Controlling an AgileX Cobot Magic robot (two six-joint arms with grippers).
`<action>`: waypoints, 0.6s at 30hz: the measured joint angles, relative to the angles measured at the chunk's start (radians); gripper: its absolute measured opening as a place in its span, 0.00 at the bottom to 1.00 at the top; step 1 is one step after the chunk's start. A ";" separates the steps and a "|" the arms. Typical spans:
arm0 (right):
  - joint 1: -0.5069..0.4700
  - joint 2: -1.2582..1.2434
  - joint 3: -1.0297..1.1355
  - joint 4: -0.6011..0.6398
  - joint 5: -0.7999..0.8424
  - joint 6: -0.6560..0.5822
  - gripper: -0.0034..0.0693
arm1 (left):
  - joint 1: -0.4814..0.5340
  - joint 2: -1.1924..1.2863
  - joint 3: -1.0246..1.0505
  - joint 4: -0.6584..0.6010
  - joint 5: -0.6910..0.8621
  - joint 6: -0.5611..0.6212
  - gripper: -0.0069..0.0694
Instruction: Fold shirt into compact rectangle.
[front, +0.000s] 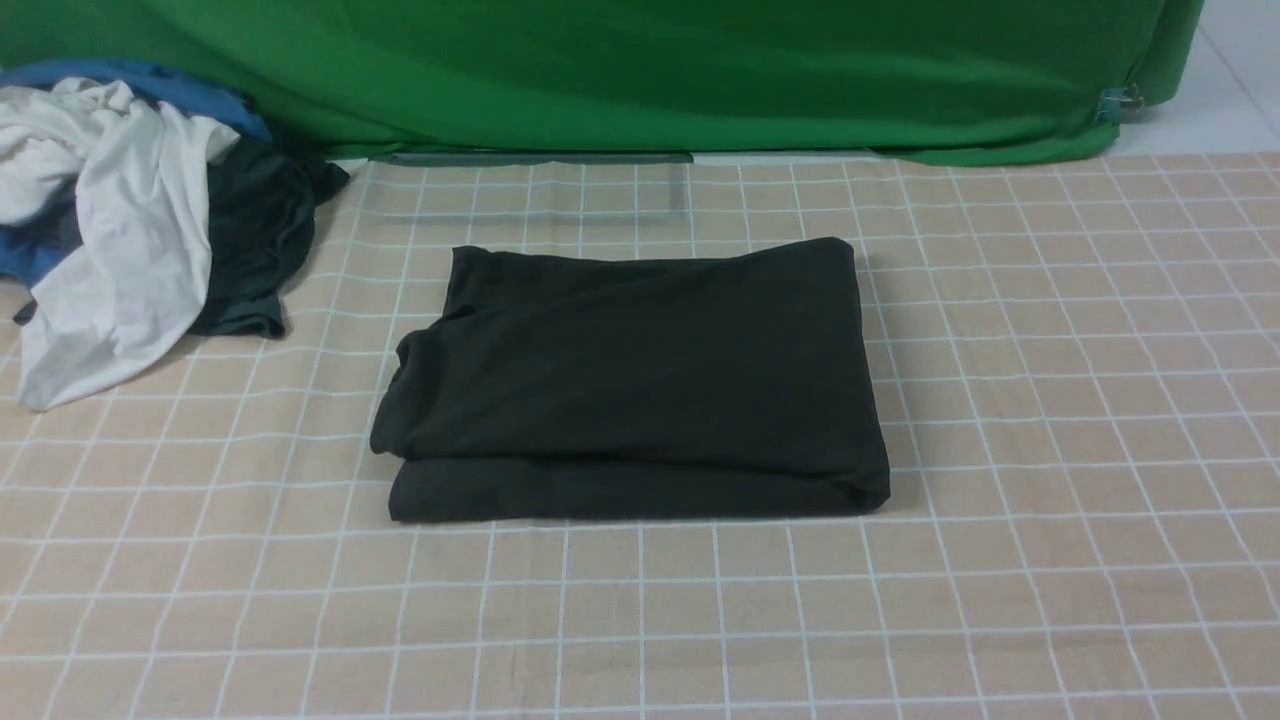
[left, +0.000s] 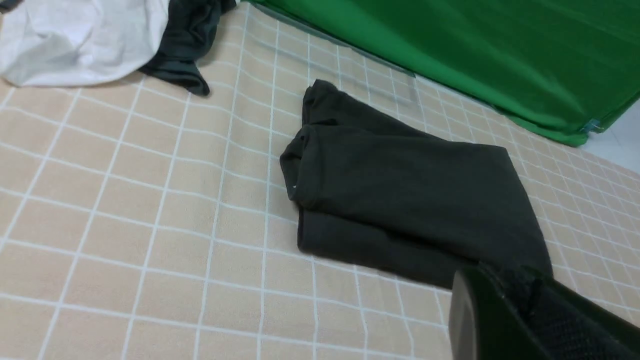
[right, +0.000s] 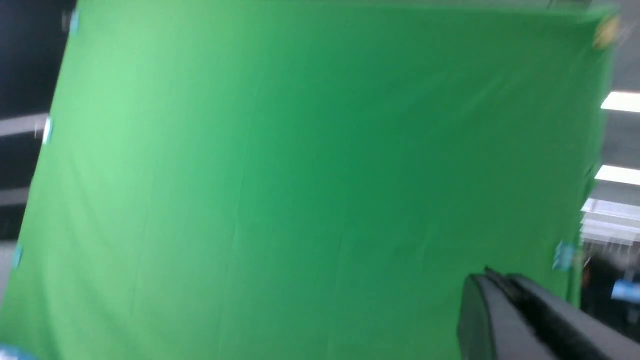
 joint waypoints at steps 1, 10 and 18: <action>0.000 -0.041 0.020 0.000 -0.017 0.000 0.10 | 0.000 -0.005 0.032 0.000 -0.039 0.000 0.15; 0.000 -0.123 0.032 0.000 -0.042 0.000 0.20 | 0.000 -0.006 0.088 -0.052 -0.249 0.028 0.15; 0.000 -0.123 0.032 0.000 -0.036 0.000 0.28 | 0.000 -0.006 0.089 -0.052 -0.237 0.057 0.15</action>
